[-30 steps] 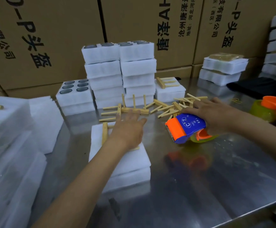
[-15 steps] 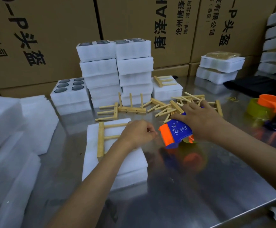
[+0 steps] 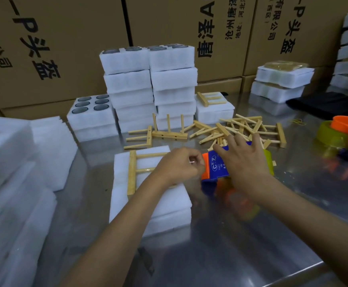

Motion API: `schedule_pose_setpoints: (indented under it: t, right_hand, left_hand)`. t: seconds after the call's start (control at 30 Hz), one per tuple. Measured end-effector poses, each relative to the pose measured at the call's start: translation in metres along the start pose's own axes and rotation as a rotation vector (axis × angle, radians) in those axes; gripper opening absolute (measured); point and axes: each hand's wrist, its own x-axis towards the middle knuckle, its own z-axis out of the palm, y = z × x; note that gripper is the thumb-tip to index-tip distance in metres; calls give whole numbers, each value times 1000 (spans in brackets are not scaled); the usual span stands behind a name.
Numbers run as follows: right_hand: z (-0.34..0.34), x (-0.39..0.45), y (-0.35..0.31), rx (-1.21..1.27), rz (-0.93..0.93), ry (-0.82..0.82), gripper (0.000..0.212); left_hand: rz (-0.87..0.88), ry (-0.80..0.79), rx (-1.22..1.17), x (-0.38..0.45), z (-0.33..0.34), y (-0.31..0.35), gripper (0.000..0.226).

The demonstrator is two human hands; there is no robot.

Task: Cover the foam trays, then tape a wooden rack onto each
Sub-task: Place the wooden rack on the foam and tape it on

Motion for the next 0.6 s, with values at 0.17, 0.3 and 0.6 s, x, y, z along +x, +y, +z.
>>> schedule_pose_setpoints:
  t: [0.17,0.3,0.6]
  right_hand:
    - [-2,-17,0,-12,46,-75,95]
    - [-7,-26,-11,38,107,-130,94]
    - [-12,-36,-35,183,176,-187,97]
  left_hand:
    - [5,9,-117,0,-3,3,11]
    - [-17,7,-367,-3,-11,6,24]
    - [-6,26,-610,-11,-21,9,27]
